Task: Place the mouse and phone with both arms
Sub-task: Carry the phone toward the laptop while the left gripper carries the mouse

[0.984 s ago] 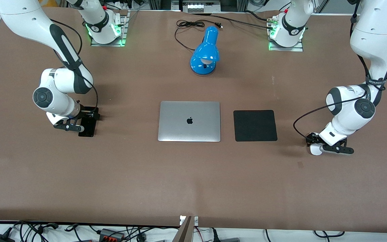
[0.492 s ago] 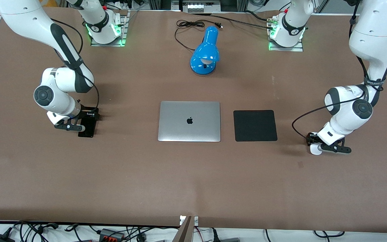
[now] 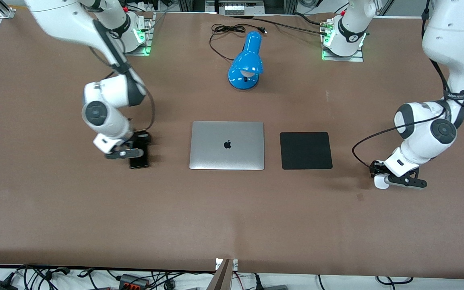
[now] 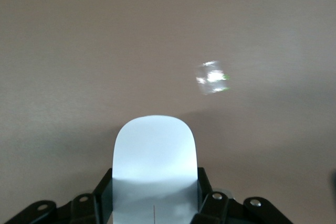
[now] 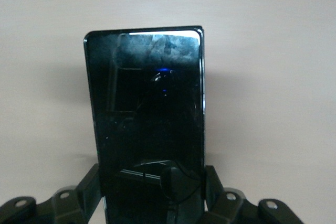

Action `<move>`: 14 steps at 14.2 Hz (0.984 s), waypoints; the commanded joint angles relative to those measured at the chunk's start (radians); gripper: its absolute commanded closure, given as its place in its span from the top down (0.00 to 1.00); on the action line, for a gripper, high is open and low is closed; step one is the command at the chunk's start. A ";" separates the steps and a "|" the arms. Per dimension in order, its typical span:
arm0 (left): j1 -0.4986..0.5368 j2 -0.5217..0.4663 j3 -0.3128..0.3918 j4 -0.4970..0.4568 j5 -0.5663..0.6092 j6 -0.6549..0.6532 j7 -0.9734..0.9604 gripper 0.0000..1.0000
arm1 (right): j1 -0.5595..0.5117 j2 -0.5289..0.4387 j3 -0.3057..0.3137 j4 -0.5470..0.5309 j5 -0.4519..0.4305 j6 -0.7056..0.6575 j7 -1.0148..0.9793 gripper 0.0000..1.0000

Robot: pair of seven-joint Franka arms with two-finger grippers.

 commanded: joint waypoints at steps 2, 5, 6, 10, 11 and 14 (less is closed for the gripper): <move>-0.009 -0.016 -0.090 0.110 -0.005 -0.314 -0.137 0.39 | 0.082 0.057 -0.007 0.043 0.041 -0.013 0.098 0.29; -0.010 -0.019 -0.188 0.072 -0.003 -0.341 -0.282 0.38 | 0.110 0.114 -0.007 0.093 0.043 -0.011 0.193 0.29; -0.030 -0.019 -0.205 0.056 -0.002 -0.326 -0.325 0.38 | 0.110 0.132 -0.007 0.113 0.043 -0.014 0.216 0.28; -0.154 -0.016 -0.206 -0.040 0.010 -0.147 -0.504 0.37 | 0.110 0.145 -0.007 0.129 0.113 -0.018 0.244 0.26; -0.173 -0.013 -0.203 -0.068 0.010 -0.092 -0.524 0.37 | 0.111 0.145 -0.007 0.129 0.139 -0.016 0.244 0.26; -0.188 -0.009 -0.203 -0.120 0.010 -0.001 -0.558 0.37 | 0.111 0.145 -0.007 0.133 0.146 -0.018 0.250 0.82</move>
